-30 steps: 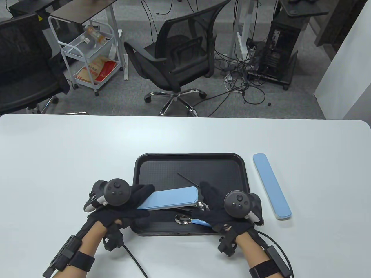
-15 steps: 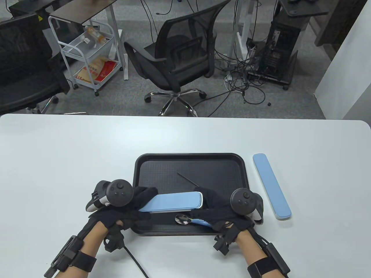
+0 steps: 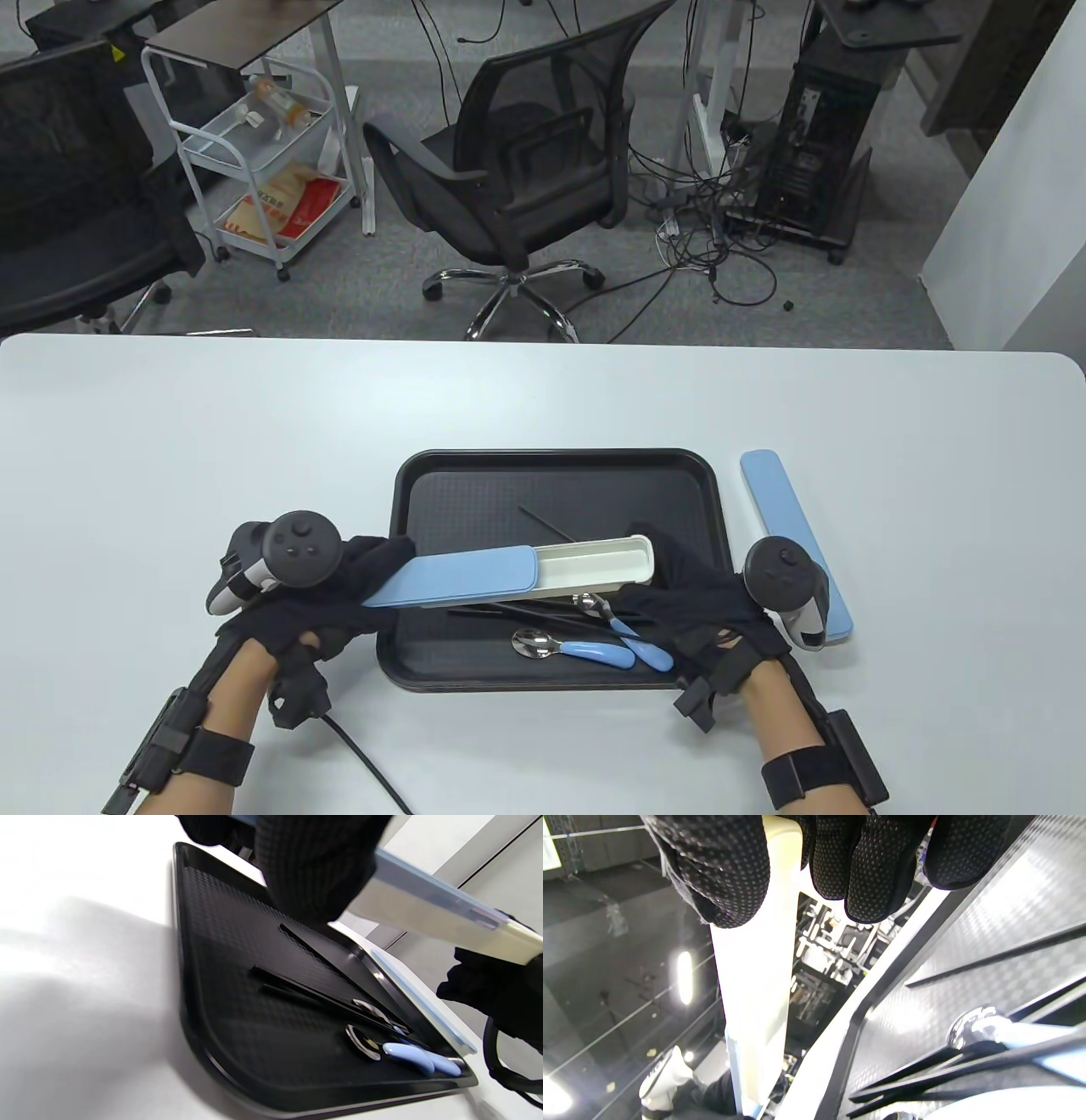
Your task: Slide to open lunch boxes and place utensils
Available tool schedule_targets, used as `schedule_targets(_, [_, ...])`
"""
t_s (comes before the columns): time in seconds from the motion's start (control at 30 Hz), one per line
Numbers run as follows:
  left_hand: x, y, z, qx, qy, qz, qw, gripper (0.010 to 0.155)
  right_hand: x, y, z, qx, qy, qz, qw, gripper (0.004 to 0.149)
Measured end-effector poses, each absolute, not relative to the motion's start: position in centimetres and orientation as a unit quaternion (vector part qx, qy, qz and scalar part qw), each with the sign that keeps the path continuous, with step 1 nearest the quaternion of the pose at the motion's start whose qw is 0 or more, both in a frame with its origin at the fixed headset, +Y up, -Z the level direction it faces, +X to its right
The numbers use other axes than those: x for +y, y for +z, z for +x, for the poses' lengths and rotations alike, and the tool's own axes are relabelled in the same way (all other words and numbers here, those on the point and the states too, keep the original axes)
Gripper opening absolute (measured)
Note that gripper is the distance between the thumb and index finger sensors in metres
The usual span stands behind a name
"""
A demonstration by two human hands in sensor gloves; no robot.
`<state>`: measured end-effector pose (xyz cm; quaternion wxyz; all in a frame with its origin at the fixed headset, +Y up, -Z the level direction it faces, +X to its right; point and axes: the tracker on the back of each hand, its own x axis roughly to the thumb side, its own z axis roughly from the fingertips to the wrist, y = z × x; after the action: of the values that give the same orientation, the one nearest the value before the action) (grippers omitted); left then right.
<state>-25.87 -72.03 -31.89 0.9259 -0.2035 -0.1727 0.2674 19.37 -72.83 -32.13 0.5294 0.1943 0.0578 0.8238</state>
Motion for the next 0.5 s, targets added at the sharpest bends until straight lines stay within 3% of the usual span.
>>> schedule_targets(0.5, [-72.4,-32.1,-26.9,-0.164,0.286,-0.188,0.925,0.083,-72.8,-32.4,22.8,0.049,0.800,0.151,0.578,0.076])
